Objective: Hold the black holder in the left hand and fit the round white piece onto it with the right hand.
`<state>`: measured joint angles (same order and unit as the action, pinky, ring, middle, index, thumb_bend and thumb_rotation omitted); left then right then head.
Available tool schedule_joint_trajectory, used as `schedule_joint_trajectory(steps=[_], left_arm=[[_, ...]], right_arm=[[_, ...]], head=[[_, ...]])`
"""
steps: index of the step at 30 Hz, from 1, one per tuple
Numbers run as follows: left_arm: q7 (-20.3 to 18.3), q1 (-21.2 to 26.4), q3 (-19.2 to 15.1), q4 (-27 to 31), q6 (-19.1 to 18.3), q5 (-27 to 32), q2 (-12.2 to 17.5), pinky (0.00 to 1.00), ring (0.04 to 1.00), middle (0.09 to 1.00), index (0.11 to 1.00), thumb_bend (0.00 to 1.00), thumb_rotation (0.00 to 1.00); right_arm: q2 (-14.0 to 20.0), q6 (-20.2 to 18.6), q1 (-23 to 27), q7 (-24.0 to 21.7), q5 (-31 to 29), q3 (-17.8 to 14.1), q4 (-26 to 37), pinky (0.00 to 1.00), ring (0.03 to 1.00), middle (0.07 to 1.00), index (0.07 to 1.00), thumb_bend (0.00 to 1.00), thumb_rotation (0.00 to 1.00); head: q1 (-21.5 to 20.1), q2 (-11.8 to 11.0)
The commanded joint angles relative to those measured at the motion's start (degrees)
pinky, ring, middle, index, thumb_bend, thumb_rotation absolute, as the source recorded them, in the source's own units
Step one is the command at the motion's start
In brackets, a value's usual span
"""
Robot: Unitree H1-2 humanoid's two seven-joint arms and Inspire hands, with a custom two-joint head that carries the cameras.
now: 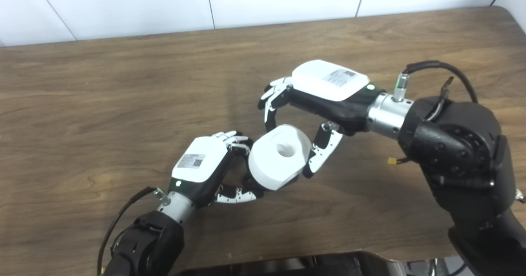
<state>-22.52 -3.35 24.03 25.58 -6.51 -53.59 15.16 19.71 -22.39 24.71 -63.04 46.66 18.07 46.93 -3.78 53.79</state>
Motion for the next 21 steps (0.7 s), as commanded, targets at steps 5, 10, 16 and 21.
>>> schedule_joint_trajectory(steps=[5, 10, 16, 21], left_arm=[[-3.47, -1.13, 1.19, -0.84, -0.77, 0.04, 0.09, 0.87, 0.890, 0.820, 0.488, 0.51, 0.06], [-3.59, -1.19, 1.06, -0.71, -0.84, 0.26, 0.15, 0.87, 0.892, 0.822, 0.488, 0.51, 0.06], [-4.10, -1.20, 1.14, -0.21, -1.06, -0.09, 0.11, 0.87, 0.891, 0.824, 0.488, 0.51, 0.06], [-4.25, -1.17, 1.20, -0.14, -1.02, 0.13, 0.04, 0.87, 0.891, 0.823, 0.488, 0.51, 0.06]], right_arm=[[-0.25, 4.01, 0.75, 3.44, 0.49, 0.33, -1.05, 0.80, 0.878, 0.795, 0.481, 0.53, 0.14], [-0.41, 5.63, 0.43, 4.51, 0.92, 0.67, -1.98, 0.80, 0.881, 0.786, 0.481, 0.53, 0.14], [-0.79, 6.81, 0.02, 4.32, 1.83, 1.02, -2.19, 0.82, 0.885, 0.789, 0.481, 0.53, 0.14], [-0.86, 7.66, -0.18, 3.94, 2.12, 1.62, -2.06, 0.83, 0.878, 0.793, 0.481, 0.53, 0.14]], head=[[0.11, -0.12], [-0.14, -0.09], [-0.25, -0.01], [-0.35, 0.03]])
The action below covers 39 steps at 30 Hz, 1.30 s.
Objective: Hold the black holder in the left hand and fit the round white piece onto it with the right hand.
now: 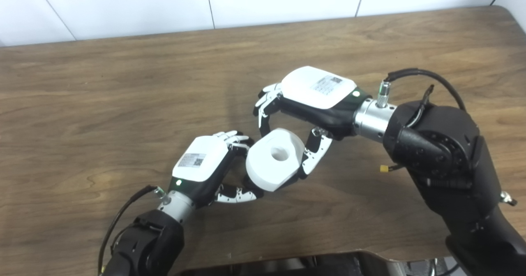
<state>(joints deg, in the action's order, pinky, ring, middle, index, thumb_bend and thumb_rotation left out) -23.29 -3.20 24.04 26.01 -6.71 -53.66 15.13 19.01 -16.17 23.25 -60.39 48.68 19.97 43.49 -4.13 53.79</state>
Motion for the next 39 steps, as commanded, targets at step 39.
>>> schedule_joint_trajectory(steps=[39], left_arm=[[-3.88, -1.39, 1.80, 0.48, -1.86, 0.22, 0.21, 0.86, 0.890, 0.823, 0.488, 0.51, 0.06]], right_arm=[[-2.70, 6.26, -1.17, 3.31, 4.32, 0.60, -2.35, 0.78, 0.878, 0.799, 0.482, 0.53, 0.14]], head=[[-0.89, 0.20]])
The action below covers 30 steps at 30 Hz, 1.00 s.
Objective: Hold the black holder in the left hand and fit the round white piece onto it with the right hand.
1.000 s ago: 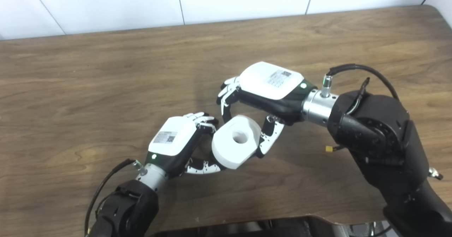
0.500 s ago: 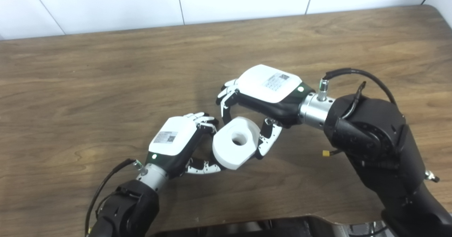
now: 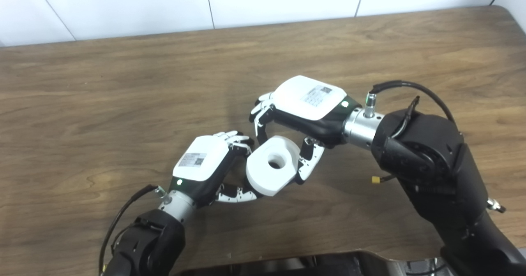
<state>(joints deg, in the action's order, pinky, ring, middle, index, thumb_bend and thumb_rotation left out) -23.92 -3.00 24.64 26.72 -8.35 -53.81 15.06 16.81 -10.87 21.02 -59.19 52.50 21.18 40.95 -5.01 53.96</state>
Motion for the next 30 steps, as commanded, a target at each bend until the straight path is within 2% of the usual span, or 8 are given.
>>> schedule_joint_trajectory(steps=[1, 12, 13, 14, 16, 24, 30], left_arm=[[-3.34, -1.60, 1.20, -0.17, -0.32, 0.30, 0.25, 0.86, 0.890, 0.822, 0.488, 0.51, 0.06], [-3.42, -1.66, 1.23, -0.04, -0.32, 0.50, 0.32, 0.87, 0.890, 0.824, 0.488, 0.51, 0.06], [-3.48, -1.65, 1.25, -0.04, -0.33, 0.46, 0.34, 0.87, 0.890, 0.824, 0.488, 0.51, 0.06], [-3.54, -1.63, 1.27, -0.05, -0.36, 0.41, 0.35, 0.87, 0.890, 0.824, 0.488, 0.51, 0.06], [-3.54, -1.64, 1.31, -0.08, -0.38, 0.32, 0.35, 0.87, 0.891, 0.825, 0.488, 0.51, 0.06], [-3.12, -1.52, 1.42, -0.40, -0.13, 0.07, 0.30, 0.86, 0.886, 0.821, 0.488, 0.51, 0.06], [-2.59, -1.55, 1.44, -0.81, 0.05, 0.35, 0.13, 0.86, 0.885, 0.818, 0.488, 0.51, 0.06]], right_arm=[[-0.52, 1.14, 1.10, 2.14, 0.49, -0.61, 0.06, 0.78, 0.877, 0.796, 0.482, 0.53, 0.14], [0.29, 1.87, 1.12, 0.96, 0.34, -0.16, -0.71, 0.78, 0.877, 0.794, 0.490, 0.52, 0.16], [0.43, 1.86, 1.11, 0.85, 0.20, -0.20, -0.68, 0.78, 0.876, 0.796, 0.548, 0.78, 0.25], [0.55, 1.68, 1.21, 0.41, 0.21, -0.20, -0.51, 0.79, 0.876, 0.798, 0.575, 0.88, 0.29], [0.84, 1.44, 1.45, -0.51, 0.30, -0.12, -0.15, 0.80, 0.883, 0.809, 0.622, 0.98, 0.34], [1.20, 0.64, 2.39, -5.49, 1.16, 0.09, 2.57, 0.88, 0.936, 0.880, 0.828, 1.00, 0.42], [1.10, 0.46, 2.75, -8.78, 1.70, -0.11, 4.75, 0.91, 0.972, 0.922, 0.886, 1.00, 0.43]], head=[[-0.01, 0.03], [-0.19, 0.19], [-0.19, 0.19], [-0.19, 0.19], [-0.33, 0.18], [-0.40, 0.06], [-0.52, -0.13]])
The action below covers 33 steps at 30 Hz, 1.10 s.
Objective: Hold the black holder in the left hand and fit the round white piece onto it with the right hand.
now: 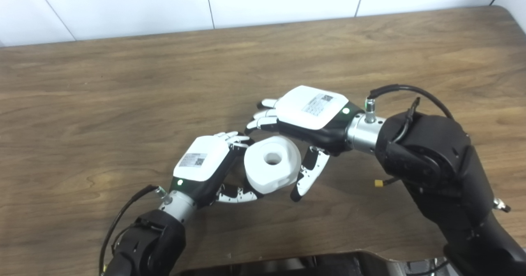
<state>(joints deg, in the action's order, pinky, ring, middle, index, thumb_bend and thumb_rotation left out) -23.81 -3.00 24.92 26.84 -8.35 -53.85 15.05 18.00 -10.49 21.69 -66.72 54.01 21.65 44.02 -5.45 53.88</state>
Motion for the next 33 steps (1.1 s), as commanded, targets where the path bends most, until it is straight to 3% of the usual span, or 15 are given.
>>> schedule_joint_trajectory(steps=[1, 29, 30, 33], left_arm=[[-2.90, -1.52, 1.21, -0.87, -0.09, 0.29, 0.14, 0.86, 0.885, 0.818, 0.488, 0.51, 0.06], [-3.12, -1.30, 0.77, -0.49, -0.87, -0.56, 0.37, 0.86, 0.864, 0.787, 0.495, 0.52, 0.07], [-3.22, -1.25, 0.85, -0.44, -0.93, -1.19, 0.40, 0.84, 0.858, 0.789, 0.621, 0.69, 0.13], [-4.00, -1.13, 1.04, -0.13, -1.46, -3.10, 0.18, 0.83, 0.857, 0.810, 0.775, 0.84, 0.19]], right_arm=[[-0.10, -0.06, 2.04, -1.44, 0.08, -0.66, 1.92, 0.91, 0.970, 0.922, 0.889, 1.00, 0.42], [1.53, -3.80, 4.61, -2.74, -2.43, -4.45, 4.25, 0.90, 0.999, 0.971, 0.963, 1.00, 0.46], [1.59, -3.63, 4.62, -2.48, -2.62, -4.47, 4.09, 0.90, 0.996, 0.968, 0.961, 1.00, 0.46], [1.84, -3.16, 4.64, -1.85, -3.02, -4.51, 3.54, 0.89, 0.989, 0.965, 0.959, 1.00, 0.47]], head=[[-0.08, -0.05], [0.80, -0.43], [0.78, -0.40], [0.82, -0.43]])
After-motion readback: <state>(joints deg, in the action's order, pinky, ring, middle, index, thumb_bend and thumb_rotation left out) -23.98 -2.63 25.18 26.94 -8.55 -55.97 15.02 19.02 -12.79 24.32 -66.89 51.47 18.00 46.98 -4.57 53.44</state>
